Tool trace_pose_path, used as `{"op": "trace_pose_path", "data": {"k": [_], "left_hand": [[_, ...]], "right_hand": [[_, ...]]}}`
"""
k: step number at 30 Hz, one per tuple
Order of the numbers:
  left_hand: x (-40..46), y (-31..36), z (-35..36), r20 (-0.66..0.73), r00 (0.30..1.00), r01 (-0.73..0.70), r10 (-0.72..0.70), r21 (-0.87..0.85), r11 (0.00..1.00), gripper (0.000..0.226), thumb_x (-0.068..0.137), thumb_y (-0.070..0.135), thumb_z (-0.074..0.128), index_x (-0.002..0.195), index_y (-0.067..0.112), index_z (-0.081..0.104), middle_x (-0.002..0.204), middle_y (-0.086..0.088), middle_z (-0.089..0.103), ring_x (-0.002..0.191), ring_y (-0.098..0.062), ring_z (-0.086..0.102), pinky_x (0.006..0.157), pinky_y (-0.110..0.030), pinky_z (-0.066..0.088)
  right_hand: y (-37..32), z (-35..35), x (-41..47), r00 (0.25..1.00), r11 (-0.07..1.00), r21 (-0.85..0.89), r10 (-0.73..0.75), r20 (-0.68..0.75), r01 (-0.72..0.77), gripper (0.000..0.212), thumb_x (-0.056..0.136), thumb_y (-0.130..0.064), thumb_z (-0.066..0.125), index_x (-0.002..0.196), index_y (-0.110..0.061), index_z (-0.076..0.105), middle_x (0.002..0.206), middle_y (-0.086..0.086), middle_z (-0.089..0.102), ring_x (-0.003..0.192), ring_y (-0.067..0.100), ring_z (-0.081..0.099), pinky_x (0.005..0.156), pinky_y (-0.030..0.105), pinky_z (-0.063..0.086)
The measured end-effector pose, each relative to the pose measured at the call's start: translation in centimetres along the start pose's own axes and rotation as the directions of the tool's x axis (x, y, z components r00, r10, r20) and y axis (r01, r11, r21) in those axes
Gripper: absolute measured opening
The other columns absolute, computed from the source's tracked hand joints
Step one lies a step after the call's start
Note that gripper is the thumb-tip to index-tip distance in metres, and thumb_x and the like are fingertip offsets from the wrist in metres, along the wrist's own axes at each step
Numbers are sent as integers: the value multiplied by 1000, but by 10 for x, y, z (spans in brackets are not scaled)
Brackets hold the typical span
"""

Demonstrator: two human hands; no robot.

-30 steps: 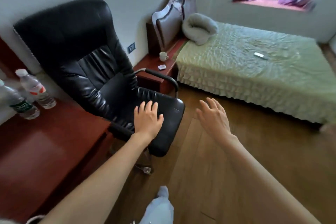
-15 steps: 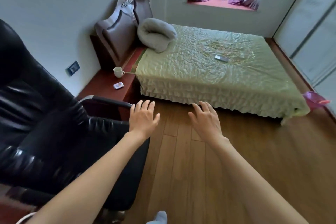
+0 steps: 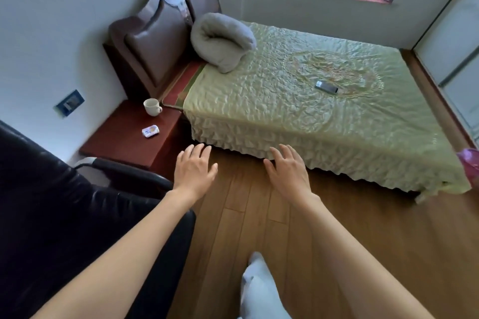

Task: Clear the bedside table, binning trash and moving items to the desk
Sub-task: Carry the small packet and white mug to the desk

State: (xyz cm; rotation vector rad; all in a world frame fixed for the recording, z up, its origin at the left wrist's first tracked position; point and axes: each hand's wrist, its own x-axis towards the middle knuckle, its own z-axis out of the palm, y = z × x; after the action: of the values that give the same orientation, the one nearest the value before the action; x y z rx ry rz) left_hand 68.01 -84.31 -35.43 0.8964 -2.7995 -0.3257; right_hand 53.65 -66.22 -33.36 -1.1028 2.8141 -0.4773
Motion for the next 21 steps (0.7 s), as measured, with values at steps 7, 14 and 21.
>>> {"op": "trace_pose_path", "data": {"k": [7, 14, 21], "left_hand": [[101, 13, 18, -22, 991, 134, -134, 42, 990, 54, 91, 36, 51, 138, 11, 43, 143, -12, 44, 135, -29, 34, 112, -42, 26], [164, -14, 33, -12, 953, 301, -301, 89, 949, 53, 90, 36, 52, 136, 10, 45, 140, -13, 46, 132, -30, 37, 108, -43, 28], [231, -87, 45, -47, 883, 469, -467, 56, 881, 52, 90, 35, 55, 133, 8, 48, 137, -14, 50, 128, -30, 42, 105, -45, 36]], "right_hand": [[38, -9, 124, 990, 995, 10, -103, 93, 103, 50, 99, -39, 34, 143, -15, 35, 151, 10, 32, 143, 25, 19, 118, 40, 17], [30, 21, 228, 948, 969, 13, -243, 205, 246, 49, 98, -40, 37, 140, -14, 39, 148, 10, 38, 141, 27, 24, 116, 41, 21], [-25, 62, 340, 885, 926, 25, -366, 289, 375, 49, 99, -39, 35, 141, -14, 37, 147, 10, 38, 140, 28, 26, 115, 41, 23]]}}
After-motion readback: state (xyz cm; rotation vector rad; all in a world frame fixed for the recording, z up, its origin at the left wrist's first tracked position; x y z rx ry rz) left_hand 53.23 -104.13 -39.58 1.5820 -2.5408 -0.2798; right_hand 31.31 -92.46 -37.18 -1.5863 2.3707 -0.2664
